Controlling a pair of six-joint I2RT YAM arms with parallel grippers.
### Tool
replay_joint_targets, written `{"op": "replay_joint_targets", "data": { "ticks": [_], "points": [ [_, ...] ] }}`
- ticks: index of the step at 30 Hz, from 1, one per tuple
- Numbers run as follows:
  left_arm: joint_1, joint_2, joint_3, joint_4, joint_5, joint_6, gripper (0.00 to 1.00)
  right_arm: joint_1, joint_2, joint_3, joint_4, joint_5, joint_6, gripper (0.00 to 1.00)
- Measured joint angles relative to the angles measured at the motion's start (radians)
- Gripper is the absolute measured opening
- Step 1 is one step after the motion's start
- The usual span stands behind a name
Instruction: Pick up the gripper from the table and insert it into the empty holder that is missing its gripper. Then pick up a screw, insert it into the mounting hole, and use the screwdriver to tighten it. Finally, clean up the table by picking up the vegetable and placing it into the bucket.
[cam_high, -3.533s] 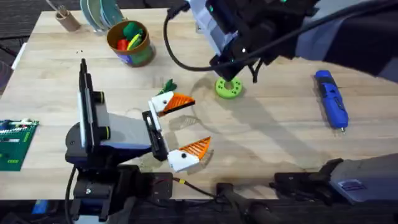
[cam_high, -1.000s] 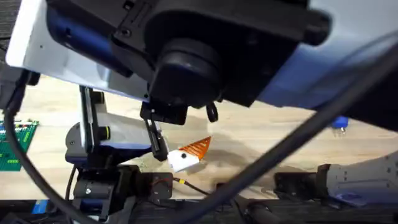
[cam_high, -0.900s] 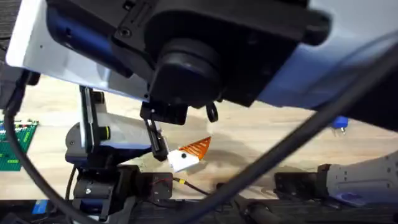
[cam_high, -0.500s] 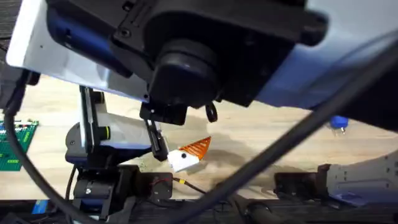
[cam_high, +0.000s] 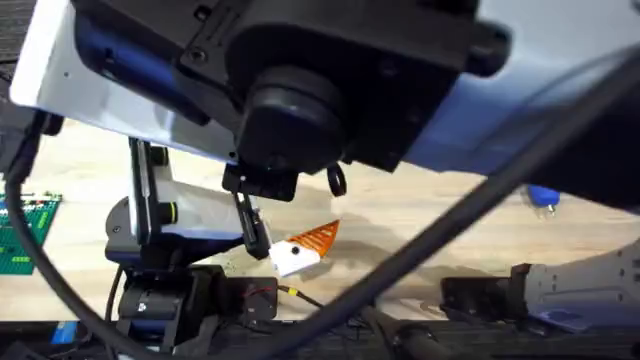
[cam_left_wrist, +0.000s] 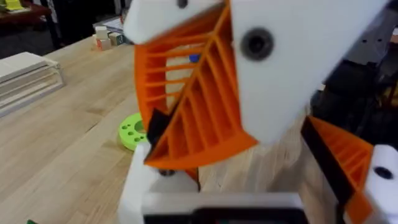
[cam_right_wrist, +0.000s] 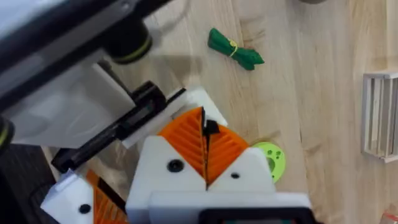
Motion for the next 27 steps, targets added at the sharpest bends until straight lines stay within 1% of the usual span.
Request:
{"op": "replay_joint_targets", "data": {
  "ticks": [27],
  "points": [
    [0.0,0.0,0.0,0.0,0.0,-0.001,0.994,0.002,0.0,0.0,-0.018,-0.033,0.01,0.007]
  ]
}}
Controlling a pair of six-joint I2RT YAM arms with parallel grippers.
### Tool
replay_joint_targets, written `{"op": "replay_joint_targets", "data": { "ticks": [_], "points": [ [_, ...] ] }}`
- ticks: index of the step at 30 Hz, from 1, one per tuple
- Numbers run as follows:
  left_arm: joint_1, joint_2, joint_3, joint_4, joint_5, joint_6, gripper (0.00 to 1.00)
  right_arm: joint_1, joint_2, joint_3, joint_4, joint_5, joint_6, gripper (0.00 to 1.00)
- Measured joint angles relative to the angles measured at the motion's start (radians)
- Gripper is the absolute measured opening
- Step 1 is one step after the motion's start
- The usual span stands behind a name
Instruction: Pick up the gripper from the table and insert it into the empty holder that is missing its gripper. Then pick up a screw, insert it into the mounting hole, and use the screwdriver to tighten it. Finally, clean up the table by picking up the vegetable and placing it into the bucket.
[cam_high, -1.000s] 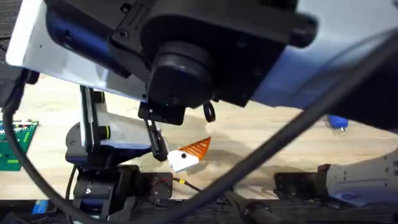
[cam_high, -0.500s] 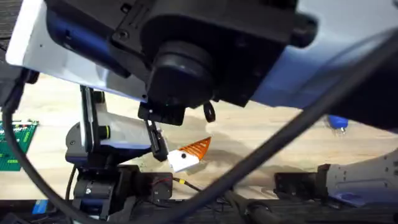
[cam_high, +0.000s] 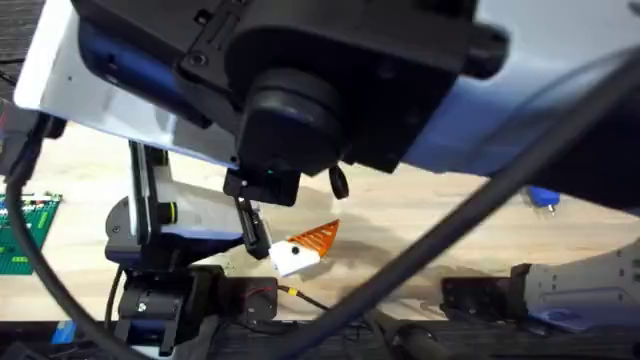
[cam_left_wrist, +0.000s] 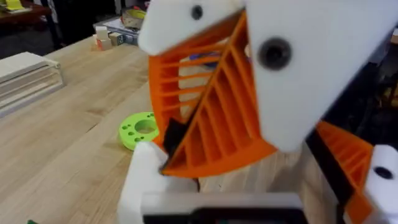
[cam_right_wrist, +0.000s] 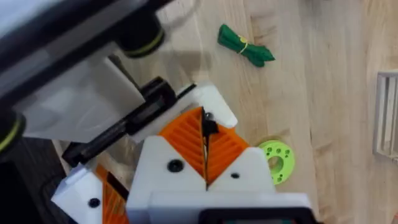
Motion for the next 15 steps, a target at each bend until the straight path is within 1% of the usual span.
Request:
{"op": "replay_joint_targets", "data": {
  "ticks": [15],
  "points": [
    [0.0,0.0,0.0,0.0,0.0,0.003,0.993,0.0,0.007,0.0,0.014,0.005,0.008,0.007]
  ]
}}
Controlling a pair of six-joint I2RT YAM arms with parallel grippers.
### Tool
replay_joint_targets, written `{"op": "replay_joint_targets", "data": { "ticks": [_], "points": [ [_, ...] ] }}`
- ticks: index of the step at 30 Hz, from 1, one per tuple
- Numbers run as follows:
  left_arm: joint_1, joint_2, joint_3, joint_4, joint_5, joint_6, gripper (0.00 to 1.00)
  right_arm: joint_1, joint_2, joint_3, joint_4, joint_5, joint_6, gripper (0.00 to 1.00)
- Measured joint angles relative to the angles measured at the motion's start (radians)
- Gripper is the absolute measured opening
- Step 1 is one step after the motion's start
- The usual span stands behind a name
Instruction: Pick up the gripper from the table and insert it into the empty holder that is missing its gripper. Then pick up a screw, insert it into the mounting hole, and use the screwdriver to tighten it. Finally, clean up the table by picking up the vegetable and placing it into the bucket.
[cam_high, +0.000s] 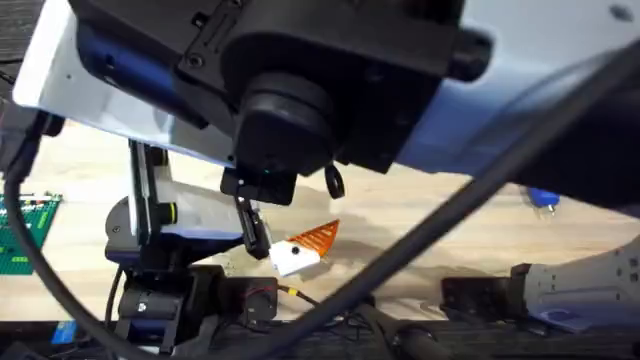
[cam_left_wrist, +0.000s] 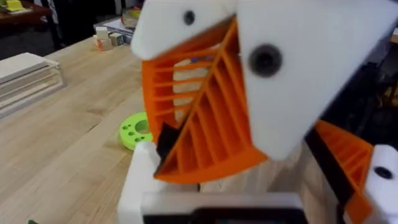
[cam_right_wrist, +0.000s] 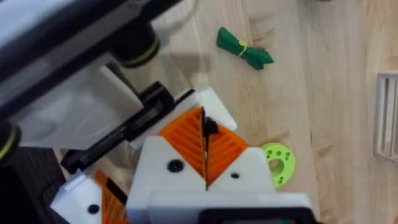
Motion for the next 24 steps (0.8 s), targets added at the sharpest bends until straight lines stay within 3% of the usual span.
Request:
{"op": "replay_joint_targets", "data": {
  "ticks": [24],
  "points": [
    [0.0,0.0,0.0,0.0,0.002,0.001,0.993,-0.014,0.024,0.0,0.004,0.014,0.023,0.007]
  ]
}}
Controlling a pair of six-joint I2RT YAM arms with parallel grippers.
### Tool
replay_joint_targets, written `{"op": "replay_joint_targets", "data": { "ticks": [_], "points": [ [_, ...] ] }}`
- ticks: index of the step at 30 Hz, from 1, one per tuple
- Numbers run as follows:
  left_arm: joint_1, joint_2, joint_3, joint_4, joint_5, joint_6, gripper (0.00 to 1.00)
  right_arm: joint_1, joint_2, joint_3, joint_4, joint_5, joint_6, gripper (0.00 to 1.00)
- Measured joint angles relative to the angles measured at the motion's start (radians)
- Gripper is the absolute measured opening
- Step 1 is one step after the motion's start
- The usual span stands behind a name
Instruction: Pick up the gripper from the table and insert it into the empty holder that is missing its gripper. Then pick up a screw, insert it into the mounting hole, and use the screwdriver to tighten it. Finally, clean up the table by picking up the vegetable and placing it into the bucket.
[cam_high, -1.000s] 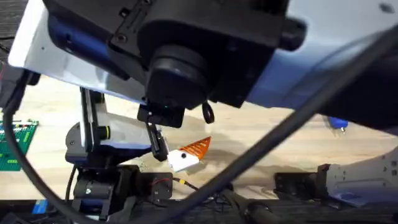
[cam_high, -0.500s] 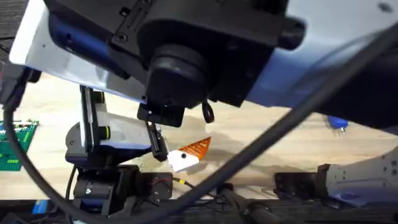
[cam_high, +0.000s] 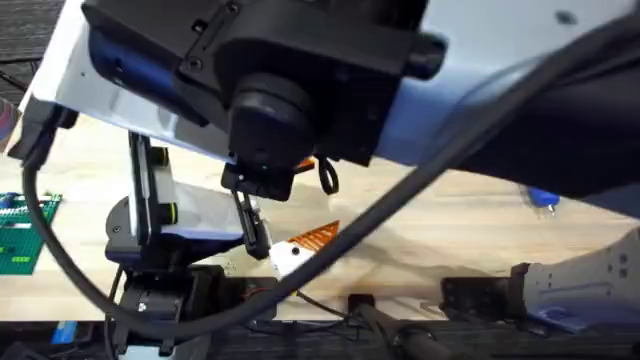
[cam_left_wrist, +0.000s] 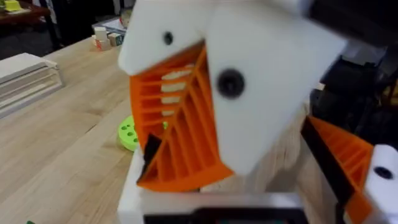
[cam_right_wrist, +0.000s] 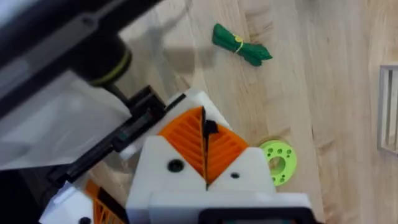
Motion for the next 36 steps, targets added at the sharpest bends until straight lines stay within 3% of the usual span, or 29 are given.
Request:
{"op": "replay_joint_targets", "data": {
  "ticks": [10,12,16,18,24,28,32,36],
  "points": [
    [0.0,0.0,0.0,0.0,0.0,-0.001,0.993,-0.004,0.003,0.0,0.0,0.002,0.004,0.021],
    [0.0,0.0,0.0,0.0,0.0,0.0,0.993,-0.009,0.003,0.0,0.0,0.001,0.012,0.161],
    [0.0,0.0,0.0,0.0,0.0,-0.006,0.993,-0.048,-0.002,0.001,0.002,0.011,0.031,0.674],
    [0.0,0.0,0.0,0.0,0.002,-0.004,0.993,-0.07,-0.007,0.002,0.002,0.008,0.038,0.832],
    [-0.001,0.0,0.0,0.0,0.001,-0.003,0.993,-0.112,-0.008,0.002,0.002,-0.028,0.095,0.872],
    [-0.001,0.0,0.0,0.001,0.0,0.004,0.993,-0.166,-0.008,0.002,0.002,-0.116,0.156,0.875],
    [-0.001,0.0,0.0,0.002,-0.002,0.019,0.993,-0.239,-0.008,0.001,-0.004,-0.249,0.22,0.876],
    [-0.002,0.0,0.0,0.001,-0.001,0.018,0.993,-0.37,-0.008,0.001,0.0,-0.282,0.251,0.877]
  ]
}}
